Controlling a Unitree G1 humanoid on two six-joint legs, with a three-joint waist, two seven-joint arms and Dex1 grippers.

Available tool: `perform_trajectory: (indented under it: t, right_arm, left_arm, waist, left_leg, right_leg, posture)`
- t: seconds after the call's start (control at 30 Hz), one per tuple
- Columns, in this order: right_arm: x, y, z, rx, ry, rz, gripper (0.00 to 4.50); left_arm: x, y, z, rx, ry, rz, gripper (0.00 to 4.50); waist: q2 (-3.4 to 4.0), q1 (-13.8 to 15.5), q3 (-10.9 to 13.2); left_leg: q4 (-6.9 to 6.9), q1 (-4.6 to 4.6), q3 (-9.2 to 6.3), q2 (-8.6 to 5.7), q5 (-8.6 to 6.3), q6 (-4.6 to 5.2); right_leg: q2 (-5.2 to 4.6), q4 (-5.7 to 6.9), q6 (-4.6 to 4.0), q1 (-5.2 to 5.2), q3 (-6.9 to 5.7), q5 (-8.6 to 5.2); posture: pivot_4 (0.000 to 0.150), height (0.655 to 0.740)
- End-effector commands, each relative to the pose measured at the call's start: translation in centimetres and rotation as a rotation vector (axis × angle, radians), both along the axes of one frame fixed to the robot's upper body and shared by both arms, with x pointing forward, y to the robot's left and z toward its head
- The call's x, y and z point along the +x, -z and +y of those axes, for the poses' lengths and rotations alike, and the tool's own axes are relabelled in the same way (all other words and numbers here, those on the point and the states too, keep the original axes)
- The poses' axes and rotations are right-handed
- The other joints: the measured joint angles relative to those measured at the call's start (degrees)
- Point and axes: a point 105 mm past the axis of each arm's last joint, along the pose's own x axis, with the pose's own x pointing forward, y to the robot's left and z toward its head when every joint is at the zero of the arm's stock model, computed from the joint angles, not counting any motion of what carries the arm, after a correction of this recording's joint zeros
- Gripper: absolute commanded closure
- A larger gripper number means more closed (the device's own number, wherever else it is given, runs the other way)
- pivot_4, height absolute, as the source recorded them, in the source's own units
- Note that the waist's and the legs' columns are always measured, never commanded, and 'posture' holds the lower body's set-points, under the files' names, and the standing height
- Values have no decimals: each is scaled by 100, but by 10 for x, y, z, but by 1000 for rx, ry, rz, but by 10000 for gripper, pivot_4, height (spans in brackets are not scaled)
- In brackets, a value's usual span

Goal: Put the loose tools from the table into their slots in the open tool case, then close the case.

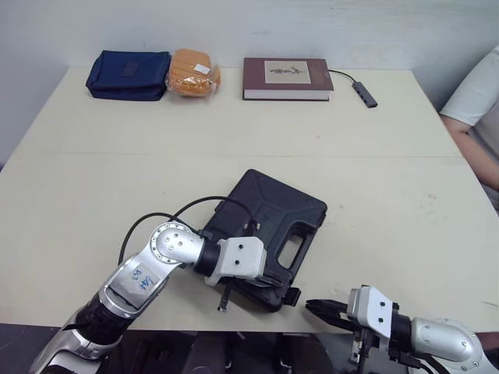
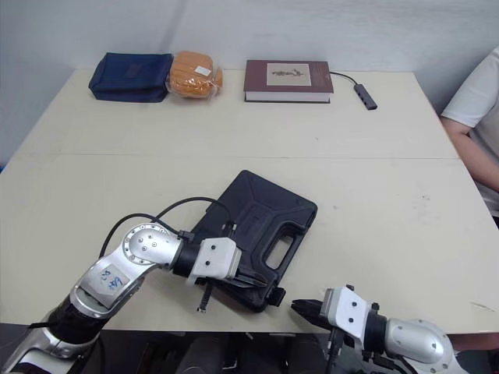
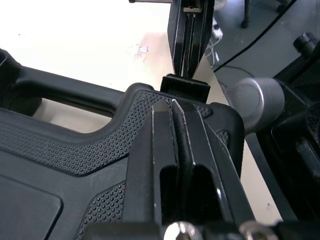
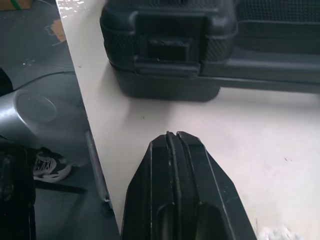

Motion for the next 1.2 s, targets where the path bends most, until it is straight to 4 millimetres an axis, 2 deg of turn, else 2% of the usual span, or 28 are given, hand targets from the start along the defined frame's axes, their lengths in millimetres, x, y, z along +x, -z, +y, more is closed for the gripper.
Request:
perform_trajectory:
  t: [0.03, 0.43, 0.6, 0.83, 1.03, 1.2]
  right_arm:
    - [1, -8, 11, 20, -22, -35, 45000]
    - [1, -20, 22, 64, -35, -58, 45000]
    - [3, -36, 32, 93, -65, -113, 45000]
    - [7, -36, 38, 90, -80, -115, 45000]
    - [7, -31, 34, 68, -77, -106, 45000]
    - [-1, -49, 26, 119, -79, -106, 45000]
  left_arm:
    - [2, 36, 16, 151, -64, 67, 44527]
    - [2, 54, 26, 212, -107, 92, 44527]
    - [0, 59, 27, 220, -107, 100, 44527]
    - [2, 59, 26, 220, -107, 105, 44527]
    - [2, 60, 27, 225, -110, 109, 44527]
    - [2, 60, 28, 225, -117, 113, 44527]
  waist:
    - [-5, 0, -4]
    - [-28, -9, -105]
    - [-26, -9, -135]
    - [-28, -8, -157]
    - [-28, -7, -161]
    - [-27, -3, -163]
  left_leg:
    - [0, 1, 0, 0, 0, 0]
    - [0, 20, 2, 12, 1, -5]
    - [0, 25, 2, 19, -15, -8]
    - [-1, 32, 2, 26, -11, -6]
    - [0, 32, 3, 26, -4, 7]
    - [-3, 32, 2, 26, -5, 8]
  right_leg:
    - [0, 0, 0, 1, 0, 0]
    - [3, 14, -20, 7, 6, 5]
    - [8, 15, -31, 8, 6, 8]
    - [14, 19, -43, 9, 6, 5]
    - [14, 22, -46, 9, 5, 4]
    - [14, 22, -46, 9, 5, 3]
  posture:
    - [1500, 7400]
    - [1500, 7400]
    - [1500, 7400]
    - [1500, 7400]
    - [1500, 7400]
    - [1500, 7400]
